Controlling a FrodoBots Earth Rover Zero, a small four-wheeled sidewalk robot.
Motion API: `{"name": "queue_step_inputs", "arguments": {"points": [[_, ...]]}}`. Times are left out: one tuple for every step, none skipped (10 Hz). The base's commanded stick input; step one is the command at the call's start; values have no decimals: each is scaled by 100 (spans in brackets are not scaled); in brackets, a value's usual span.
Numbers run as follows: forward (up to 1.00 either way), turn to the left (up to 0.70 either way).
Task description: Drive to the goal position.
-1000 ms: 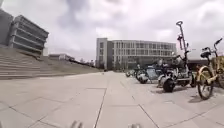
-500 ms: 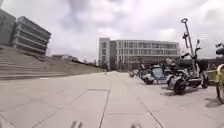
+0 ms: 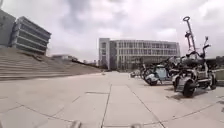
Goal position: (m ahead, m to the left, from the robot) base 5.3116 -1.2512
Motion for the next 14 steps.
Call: {"name": "queue_step_inputs", "arguments": {"points": [[70,0],[70,0],[70,0],[70,0],[70,0],[70,0],[70,0],[70,0],[70,0],[70,0],[68,0],[68,0],[65,0],[65,0]]}}
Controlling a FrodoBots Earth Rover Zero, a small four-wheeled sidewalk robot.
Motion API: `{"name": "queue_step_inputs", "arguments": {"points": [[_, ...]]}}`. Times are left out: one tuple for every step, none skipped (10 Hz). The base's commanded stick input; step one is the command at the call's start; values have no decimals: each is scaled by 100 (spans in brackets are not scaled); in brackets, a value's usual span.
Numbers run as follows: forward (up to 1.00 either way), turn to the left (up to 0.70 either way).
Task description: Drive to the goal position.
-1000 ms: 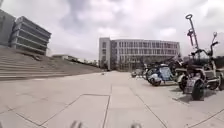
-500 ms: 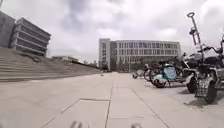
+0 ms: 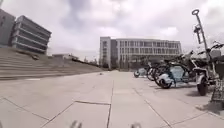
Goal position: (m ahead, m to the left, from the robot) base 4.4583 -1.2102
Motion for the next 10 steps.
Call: {"name": "queue_step_inputs", "arguments": {"points": [[65,0],[65,0],[65,0],[65,0],[66,0],[67,0],[67,0],[68,0],[68,0],[68,0]]}}
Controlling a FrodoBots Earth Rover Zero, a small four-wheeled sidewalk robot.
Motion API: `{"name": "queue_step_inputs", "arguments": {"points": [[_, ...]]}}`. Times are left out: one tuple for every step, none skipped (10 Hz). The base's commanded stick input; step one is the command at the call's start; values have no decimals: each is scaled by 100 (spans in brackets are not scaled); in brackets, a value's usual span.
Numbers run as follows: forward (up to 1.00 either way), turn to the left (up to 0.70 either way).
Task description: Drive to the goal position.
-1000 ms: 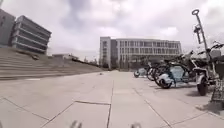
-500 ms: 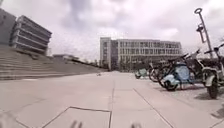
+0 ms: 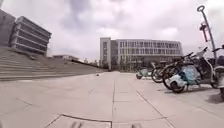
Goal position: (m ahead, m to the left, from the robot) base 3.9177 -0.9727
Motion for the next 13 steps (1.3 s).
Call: {"name": "queue_step_inputs", "arguments": {"points": [[68,0],[68,0],[68,0],[68,0],[68,-1],[67,-17],[68,-33],[68,-34],[68,-34],[68,-2],[68,0],[68,0],[67,0]]}}
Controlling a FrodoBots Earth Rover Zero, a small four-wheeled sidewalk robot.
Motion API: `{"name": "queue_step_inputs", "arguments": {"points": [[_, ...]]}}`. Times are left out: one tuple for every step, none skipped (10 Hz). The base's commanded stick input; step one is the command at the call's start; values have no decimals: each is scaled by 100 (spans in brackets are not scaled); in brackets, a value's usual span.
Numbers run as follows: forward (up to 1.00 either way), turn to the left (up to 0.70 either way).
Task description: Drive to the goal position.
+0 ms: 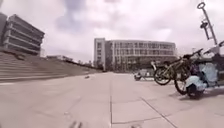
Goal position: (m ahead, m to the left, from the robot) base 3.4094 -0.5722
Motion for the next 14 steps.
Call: {"name": "queue_step_inputs", "arguments": {"points": [[67,0],[68,0],[68,0],[68,0],[68,0],[67,0],[68,0],[68,0],[67,0],[68,0],[67,0],[68,0],[68,0],[68,0]]}}
